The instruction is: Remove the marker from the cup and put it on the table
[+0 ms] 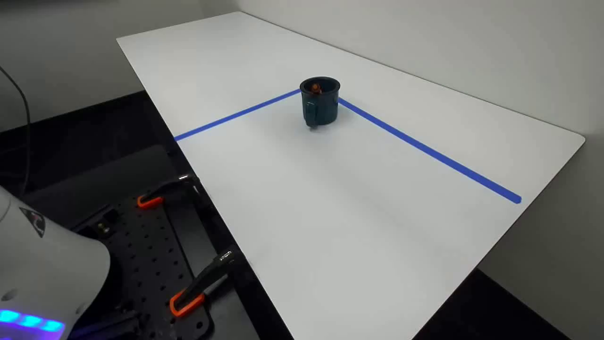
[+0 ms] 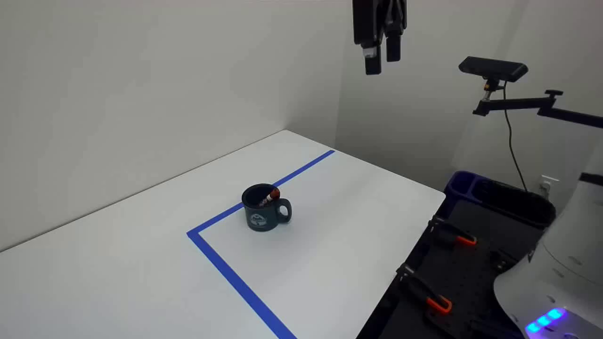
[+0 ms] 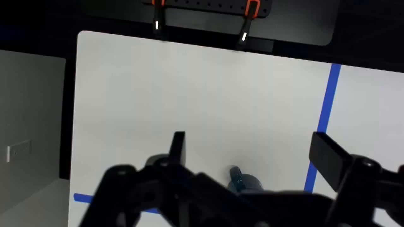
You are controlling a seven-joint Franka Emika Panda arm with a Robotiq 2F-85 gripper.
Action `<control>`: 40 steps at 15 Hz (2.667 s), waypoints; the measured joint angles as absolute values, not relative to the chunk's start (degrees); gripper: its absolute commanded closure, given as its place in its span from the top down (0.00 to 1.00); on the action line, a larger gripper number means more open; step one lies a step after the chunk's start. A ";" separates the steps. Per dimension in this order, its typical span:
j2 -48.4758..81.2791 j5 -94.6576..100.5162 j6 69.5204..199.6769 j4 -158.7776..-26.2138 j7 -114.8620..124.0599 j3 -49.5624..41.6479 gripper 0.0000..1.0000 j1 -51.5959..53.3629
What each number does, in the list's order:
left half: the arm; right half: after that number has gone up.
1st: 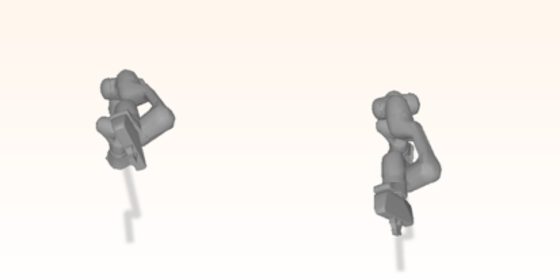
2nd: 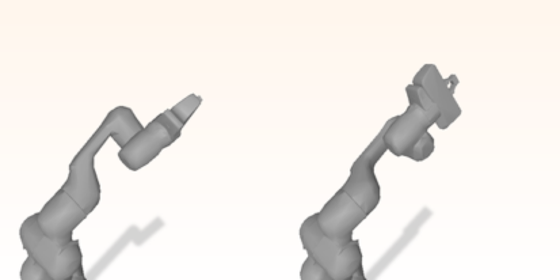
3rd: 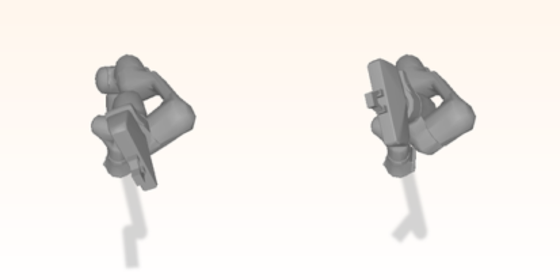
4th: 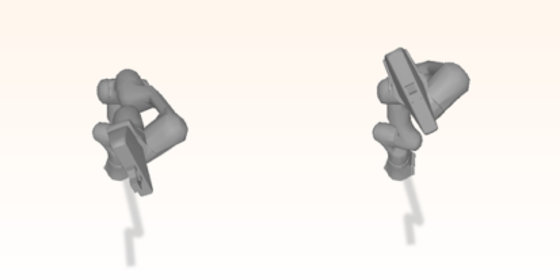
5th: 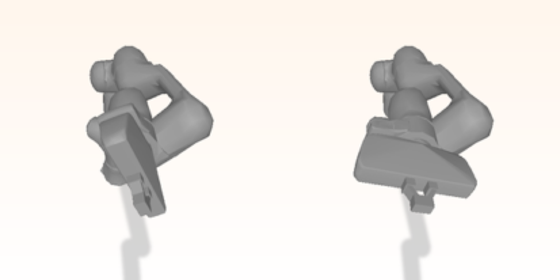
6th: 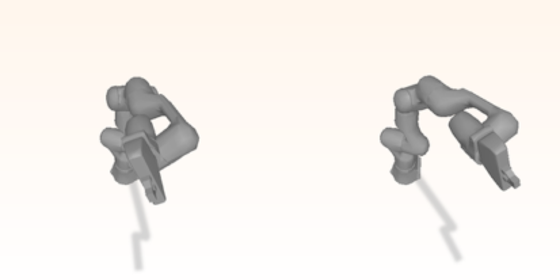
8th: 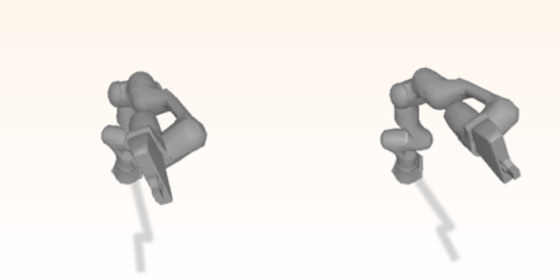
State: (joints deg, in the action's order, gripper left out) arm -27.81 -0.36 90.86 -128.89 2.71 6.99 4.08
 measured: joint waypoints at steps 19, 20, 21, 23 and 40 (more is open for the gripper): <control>0.60 7.37 103.38 -116.99 2.14 11.74 1.00 9.15; 3.38 8.72 104.31 -115.46 1.58 11.73 1.00 9.39; 5.91 9.75 105.12 -114.05 0.92 11.71 1.00 9.45; 10.89 11.09 105.95 -111.17 -1.26 11.50 1.00 9.47; 36.28 11.78 106.65 -93.02 -10.26 9.63 1.00 9.51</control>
State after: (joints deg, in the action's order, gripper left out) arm 36.28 11.78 106.65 -93.02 -10.26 9.63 9.51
